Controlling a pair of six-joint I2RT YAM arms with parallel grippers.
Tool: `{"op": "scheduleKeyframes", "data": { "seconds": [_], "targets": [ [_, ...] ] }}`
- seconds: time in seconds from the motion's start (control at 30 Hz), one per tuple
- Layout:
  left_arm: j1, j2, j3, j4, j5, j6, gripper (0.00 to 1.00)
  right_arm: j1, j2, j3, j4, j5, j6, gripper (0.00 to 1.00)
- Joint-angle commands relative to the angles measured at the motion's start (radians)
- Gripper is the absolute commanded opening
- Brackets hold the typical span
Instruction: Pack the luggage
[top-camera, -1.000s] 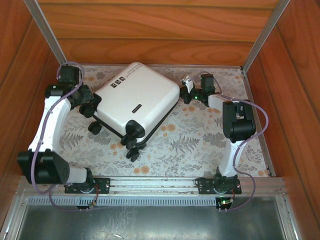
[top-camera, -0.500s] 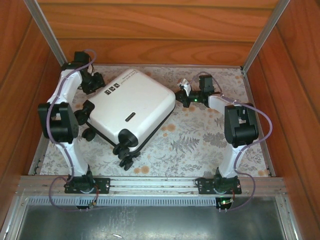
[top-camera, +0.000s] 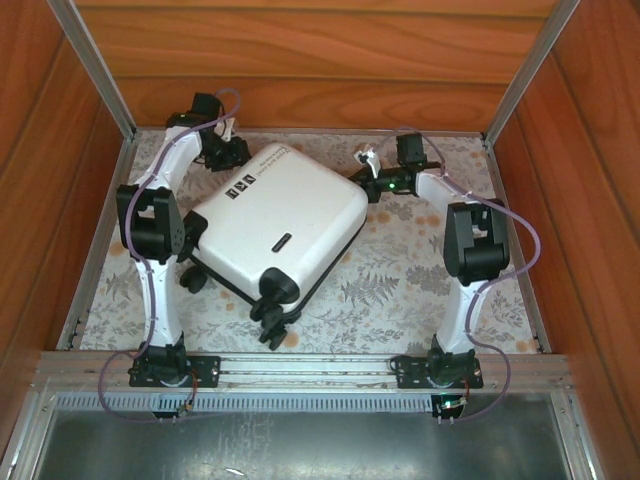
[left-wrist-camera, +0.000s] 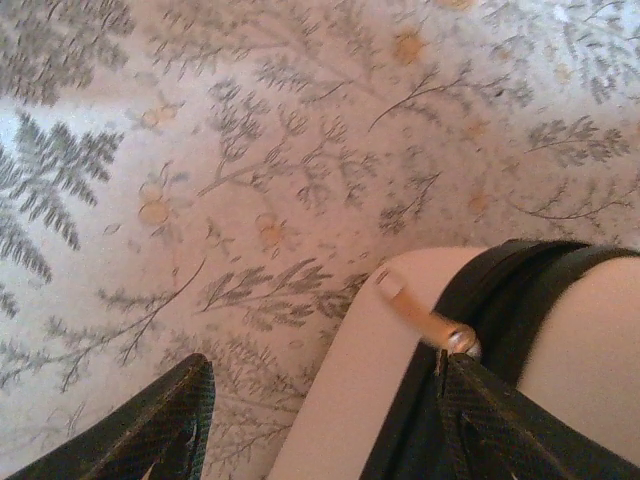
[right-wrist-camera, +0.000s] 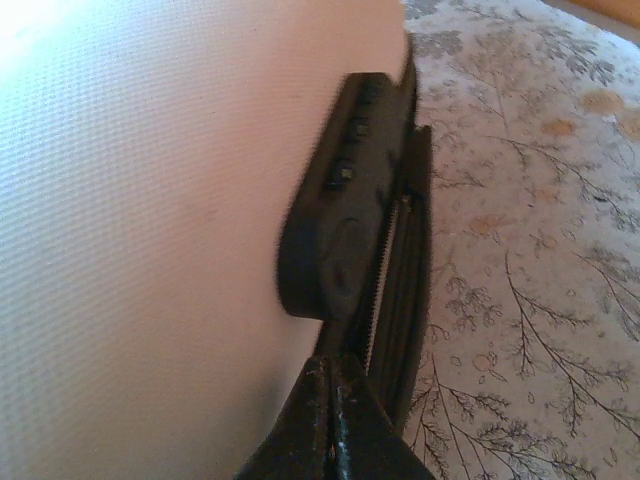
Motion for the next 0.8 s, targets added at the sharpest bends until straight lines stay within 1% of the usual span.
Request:
{"op": "scheduleKeyframes", "data": {
  "seconds": [0.0,0.07,0.13,0.2,0.27,0.33,0.37,0.4,0.43,0.47,0.5,0.53,0.57,0.63,0.67,0.7,0.77],
  "targets": [
    [-0.085,0.031,0.083,-0.1,0.131,0.029,0.64,0.029,0.027,0.089,0.139,-0.001,0.123,0.0],
    [-0.089,0.041,0.149,-0.1,0.1,0.026,0.66,0.028,0.047,0.102,0.187,0.038,0.188,0.0],
    [-0.089,0.033,0.225,-0.1,0.003,0.023,0.71,0.029,0.068,0.118,0.222,0.091,0.26,0.0],
    [-0.089,-0.016,0.283,-0.098,-0.158,0.029,0.76,0.028,0.079,0.128,0.227,0.15,0.293,0.0],
    [-0.091,-0.08,0.318,-0.099,-0.322,0.034,0.79,0.028,0.079,0.12,0.233,0.204,0.31,0.0],
    [-0.096,-0.184,0.295,-0.098,-0.475,0.052,0.8,0.028,0.077,0.116,0.225,0.263,0.313,0.0],
    [-0.1,-0.249,0.263,-0.1,-0.565,0.056,0.81,0.029,0.076,0.123,0.211,0.288,0.321,0.04],
    [-0.101,-0.327,0.209,-0.1,-0.634,0.052,0.81,0.029,0.079,0.141,0.173,0.326,0.328,0.25],
    [-0.101,-0.4,0.152,-0.101,-0.678,0.04,0.81,0.029,0.081,0.164,0.131,0.37,0.341,0.49],
    [-0.102,-0.488,0.063,-0.105,-0.72,0.01,0.81,0.027,0.084,0.2,0.07,0.416,0.349,0.58],
    [-0.102,-0.585,-0.038,-0.113,-0.746,-0.036,0.81,0.026,0.089,0.233,0.01,0.46,0.354,0.63],
    [-0.104,-0.668,-0.128,-0.122,-0.755,-0.084,0.8,0.025,0.091,0.261,-0.031,0.498,0.364,0.65],
    [-0.108,-0.759,-0.243,-0.14,-0.763,-0.15,0.76,0.026,0.091,0.287,-0.07,0.527,0.378,0.67],
    [-0.124,-0.92,-0.432,-0.184,-0.771,-0.267,0.66,0.022,0.087,0.323,-0.122,0.54,0.394,0.68],
    [-0.136,-0.989,-0.521,-0.208,-0.751,-0.327,0.59,0.02,0.085,0.339,-0.142,0.542,0.4,0.68],
    [-0.147,-1.048,-0.593,-0.236,-0.718,-0.373,0.5,0.019,0.086,0.361,-0.165,0.535,0.401,0.67],
    [-0.19,-1.112,-0.674,-0.309,-0.682,-0.454,0.35,0.017,0.096,0.412,-0.229,0.506,0.389,0.63]
  ]
}}
